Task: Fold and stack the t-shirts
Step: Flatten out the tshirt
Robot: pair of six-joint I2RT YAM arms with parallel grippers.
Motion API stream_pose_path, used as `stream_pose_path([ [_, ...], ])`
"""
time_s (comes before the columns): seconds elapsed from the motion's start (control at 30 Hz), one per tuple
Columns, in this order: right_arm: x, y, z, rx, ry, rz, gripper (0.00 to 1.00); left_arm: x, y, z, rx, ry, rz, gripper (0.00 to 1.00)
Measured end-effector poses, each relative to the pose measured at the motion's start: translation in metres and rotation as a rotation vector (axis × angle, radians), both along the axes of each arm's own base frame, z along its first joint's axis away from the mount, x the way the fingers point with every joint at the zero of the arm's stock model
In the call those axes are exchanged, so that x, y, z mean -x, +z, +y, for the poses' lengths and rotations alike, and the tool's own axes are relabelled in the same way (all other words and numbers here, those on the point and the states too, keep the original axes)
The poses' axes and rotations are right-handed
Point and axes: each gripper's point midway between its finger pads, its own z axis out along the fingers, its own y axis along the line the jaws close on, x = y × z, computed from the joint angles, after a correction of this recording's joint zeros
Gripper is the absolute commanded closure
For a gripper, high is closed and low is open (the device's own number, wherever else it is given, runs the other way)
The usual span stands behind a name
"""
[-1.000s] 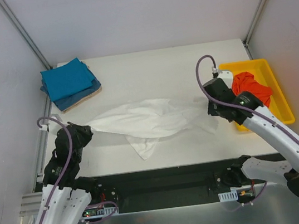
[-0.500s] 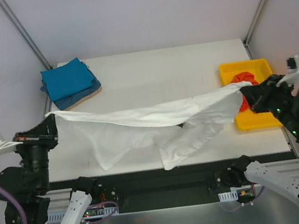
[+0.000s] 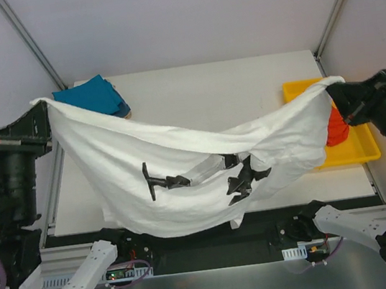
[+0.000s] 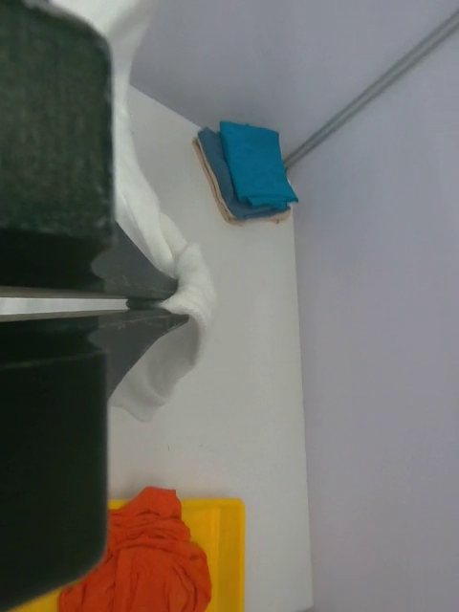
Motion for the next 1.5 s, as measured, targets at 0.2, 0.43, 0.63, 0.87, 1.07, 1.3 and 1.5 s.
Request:
stream_pose_path([
  [0.2,-0.097,-0.029,0.013,0.240,-0.216,0.111,0.99,-0.119,-0.031,-0.019,-0.101,0.091,0.198,1.00],
  [0.43,-0.232,-0.052,0.006,0.289,-0.336,0.243,0.99,-0.265,-0.063,-0.030,-0.187,0.079,0.374,1.00],
  [0.63,-0.241,-0.030,-0.003,0.174,-0.280,0.170,0.97,-0.275,-0.036,-0.005,-0.170,0.068,0.325,1.00],
  [0.87,-0.139,-0.035,0.000,0.126,-0.174,0.087,0.96,-0.171,-0.062,-0.007,-0.192,0.040,0.259,1.00],
  [1.07,-0.104,-0.183,0.022,0.132,-0.018,0.437,0.94,-0.144,-0.240,-0.001,-0.150,0.050,0.543,1.00],
  [1.3,-0.099,-0.334,0.023,0.198,-0.021,1.011,0.89,-0.121,-0.429,0.007,-0.111,0.086,1.031,1.00],
  [1.5,-0.135,-0.400,0.028,0.239,-0.037,1.267,0.69,-0.129,-0.473,0.008,-0.118,0.090,1.184,1.00],
])
